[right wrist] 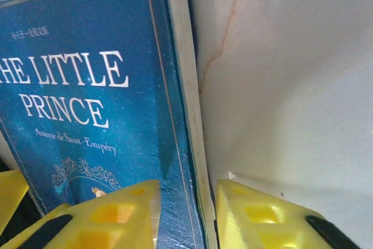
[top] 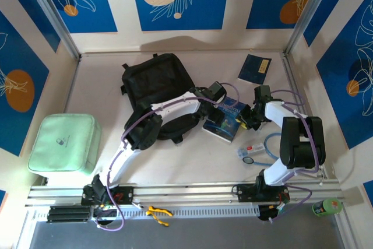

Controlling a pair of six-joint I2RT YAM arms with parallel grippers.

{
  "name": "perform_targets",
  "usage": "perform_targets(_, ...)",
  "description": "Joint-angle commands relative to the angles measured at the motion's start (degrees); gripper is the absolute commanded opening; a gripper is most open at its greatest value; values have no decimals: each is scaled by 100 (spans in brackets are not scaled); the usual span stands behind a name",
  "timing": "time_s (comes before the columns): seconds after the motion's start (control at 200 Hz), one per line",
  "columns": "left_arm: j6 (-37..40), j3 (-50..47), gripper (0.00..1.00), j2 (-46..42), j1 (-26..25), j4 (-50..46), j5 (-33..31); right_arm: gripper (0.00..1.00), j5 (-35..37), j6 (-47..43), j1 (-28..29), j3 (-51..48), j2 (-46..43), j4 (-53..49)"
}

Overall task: Pack the student bag
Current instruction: Pick up the book from the middle-right of the table.

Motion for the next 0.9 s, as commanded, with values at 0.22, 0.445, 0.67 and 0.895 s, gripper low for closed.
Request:
perform_targets(0.22,117,-96,59,461,-110,-540,-56,31,-139,-40,171,52,188,-72)
perform_targets(0.445,126,-117,56,576,-129,-558,30,31,-302,-67,275,250,-82,-249)
perform_targets(0.67,157,-136,53,664,-181,-532,120,27,-387,-59,295,364,-582,-411)
perform_targets(0.895,151,-245,52,635,-184,-468,138,20,-759,386,317,86,-824,26)
